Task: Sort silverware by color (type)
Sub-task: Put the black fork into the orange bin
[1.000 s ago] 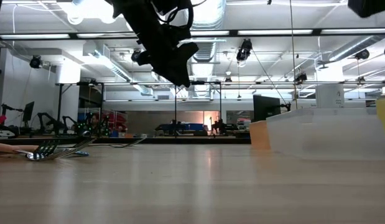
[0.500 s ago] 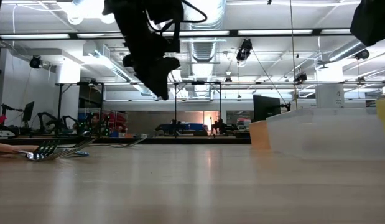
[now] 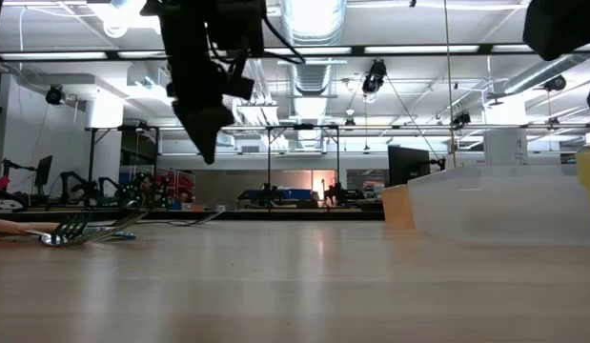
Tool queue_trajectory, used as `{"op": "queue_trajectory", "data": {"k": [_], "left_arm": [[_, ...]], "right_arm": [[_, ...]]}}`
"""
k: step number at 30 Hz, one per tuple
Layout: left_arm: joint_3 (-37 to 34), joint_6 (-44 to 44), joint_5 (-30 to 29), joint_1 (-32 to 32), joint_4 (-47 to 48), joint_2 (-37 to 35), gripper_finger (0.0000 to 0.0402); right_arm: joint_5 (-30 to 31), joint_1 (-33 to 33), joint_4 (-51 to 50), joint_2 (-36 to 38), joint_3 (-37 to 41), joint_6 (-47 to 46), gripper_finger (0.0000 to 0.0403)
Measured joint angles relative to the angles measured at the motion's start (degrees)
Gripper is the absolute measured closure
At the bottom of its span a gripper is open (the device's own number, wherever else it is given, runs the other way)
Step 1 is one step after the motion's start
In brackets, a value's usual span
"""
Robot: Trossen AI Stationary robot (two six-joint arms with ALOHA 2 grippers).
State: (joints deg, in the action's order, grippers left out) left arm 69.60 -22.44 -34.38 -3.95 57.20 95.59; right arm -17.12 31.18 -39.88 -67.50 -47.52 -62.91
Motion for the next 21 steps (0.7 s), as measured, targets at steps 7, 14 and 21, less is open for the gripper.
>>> {"op": "queue_trajectory", "data": {"k": [7,14,21], "left_arm": [[-2.1,1.7,-0.8,-6.1,6.8,-0.4,0.0247],[-10.1,7.0,6.9,-17.3,0.4,-1.3,0.0247],[-12.4,13.5,13.8,-23.9,-4.0,-2.1,0.0247]], "right_arm": [[1.3,-4.7,-0.1,0.0,-4.4,3.2,0.0274],[10.1,-9.5,-0.3,0.0,-12.5,10.1,0.0281],[15.3,-12.9,-0.3,0.0,-20.2,16.4,0.0282]]}}
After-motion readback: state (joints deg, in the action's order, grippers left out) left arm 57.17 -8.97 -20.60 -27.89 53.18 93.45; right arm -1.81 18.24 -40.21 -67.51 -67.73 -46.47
